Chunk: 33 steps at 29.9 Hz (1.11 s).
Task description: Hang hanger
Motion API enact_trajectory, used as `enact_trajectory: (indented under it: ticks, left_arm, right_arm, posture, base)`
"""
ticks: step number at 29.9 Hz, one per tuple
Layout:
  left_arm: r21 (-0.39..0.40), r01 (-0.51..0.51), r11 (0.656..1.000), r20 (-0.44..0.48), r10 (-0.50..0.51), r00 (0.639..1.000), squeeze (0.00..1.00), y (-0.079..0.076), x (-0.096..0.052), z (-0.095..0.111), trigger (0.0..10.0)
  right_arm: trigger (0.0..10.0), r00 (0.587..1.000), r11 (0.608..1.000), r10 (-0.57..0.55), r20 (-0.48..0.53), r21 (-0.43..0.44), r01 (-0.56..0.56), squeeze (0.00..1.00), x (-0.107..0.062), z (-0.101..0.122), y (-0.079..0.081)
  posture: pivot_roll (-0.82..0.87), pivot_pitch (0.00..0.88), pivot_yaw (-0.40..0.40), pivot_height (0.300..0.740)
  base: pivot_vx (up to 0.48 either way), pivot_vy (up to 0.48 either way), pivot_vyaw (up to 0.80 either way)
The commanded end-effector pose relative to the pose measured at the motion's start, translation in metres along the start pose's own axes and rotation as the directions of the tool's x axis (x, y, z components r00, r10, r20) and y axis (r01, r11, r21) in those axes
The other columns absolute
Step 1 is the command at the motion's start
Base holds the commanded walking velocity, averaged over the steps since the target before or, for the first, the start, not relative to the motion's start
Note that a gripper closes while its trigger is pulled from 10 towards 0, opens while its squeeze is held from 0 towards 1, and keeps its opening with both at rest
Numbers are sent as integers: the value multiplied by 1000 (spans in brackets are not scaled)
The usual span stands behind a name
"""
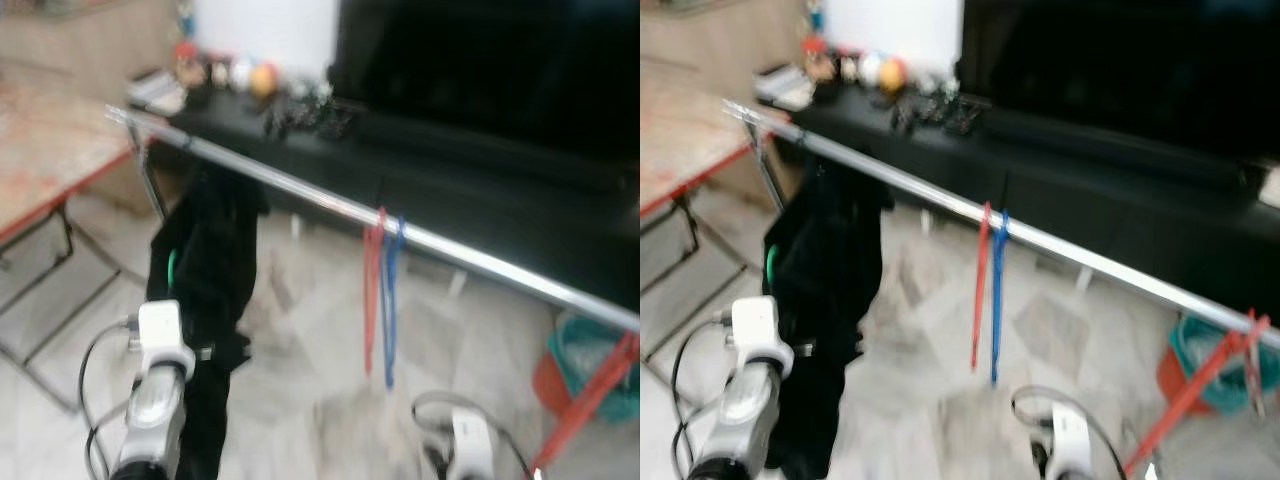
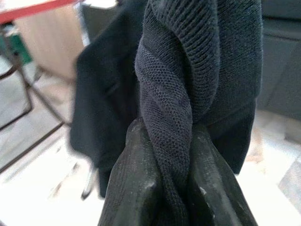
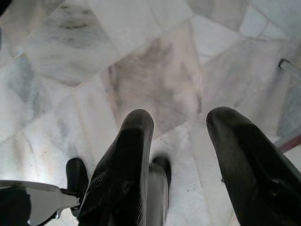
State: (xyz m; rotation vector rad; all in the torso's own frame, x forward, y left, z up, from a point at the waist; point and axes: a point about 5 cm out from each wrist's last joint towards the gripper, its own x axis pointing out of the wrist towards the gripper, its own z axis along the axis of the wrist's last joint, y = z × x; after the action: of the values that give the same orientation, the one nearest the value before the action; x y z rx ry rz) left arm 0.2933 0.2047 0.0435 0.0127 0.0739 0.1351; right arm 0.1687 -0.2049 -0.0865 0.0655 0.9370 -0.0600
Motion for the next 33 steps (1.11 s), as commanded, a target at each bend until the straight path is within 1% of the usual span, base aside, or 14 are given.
enact_trajectory:
  ticks: [1,6,7,8,11,20,30,31,33]
  left_arm:
    - [3,21,1000,42,-22,999,0,-4,2,7,10000]
    - [9,45,999,49,-45,998,0,-6,2,9,10000]
    - [36,58,998,54,-60,997,0,-7,2,10,10000]
    - [42,61,997,55,-63,996,0,-7,3,10,10000]
    - [30,51,998,57,-53,997,0,-7,3,10,10000]
    - [29,52,998,63,-54,997,0,-7,4,13,10000]
    - [23,86,996,67,-87,994,0,-11,4,13,10000]
    - [19,107,994,69,-108,992,0,-13,4,14,10000]
    - [20,119,993,71,-120,990,0,-15,4,14,10000]
  right_arm:
    - [10000,1000,1000,-9,-6,-6,9,0,-1,-1,-3]
    - [10000,1000,1000,-4,-9,-10,3,0,-1,-1,-3]
    - [10000,1000,1000,-1,-9,-12,1,0,-1,-1,-3]
    - [10000,1000,1000,-1,-9,-12,1,0,-1,-1,-3]
    - [10000,1000,1000,0,-9,-14,-1,0,-1,-1,-3]
    - [10000,1000,1000,7,-9,-22,-7,0,0,1,-3]
    - [10000,1000,1000,11,-18,-21,-12,0,0,0,-3]
    - [10000,1000,1000,14,-22,-23,-14,0,0,-1,-3]
    - [10000,1000,1000,15,-22,-23,-15,0,0,-1,-3]
  posture:
    - [-73,0,6,740]
    - [-71,0,4,740]
    - [-69,0,2,740]
    - [-69,0,2,740]
    - [-63,0,-2,740]
    - [-58,0,-8,740]
    - [-63,0,-5,740]
    - [-63,0,-5,740]
    - [-63,0,-5,740]
  base:
    - [259,0,0]
    - [256,0,0]
    - [259,0,0]
    - [255,0,0]
    - [255,0,0]
    - [274,0,0]
    - [0,0,0]
    - [0,0,0]
    - [0,0,0]
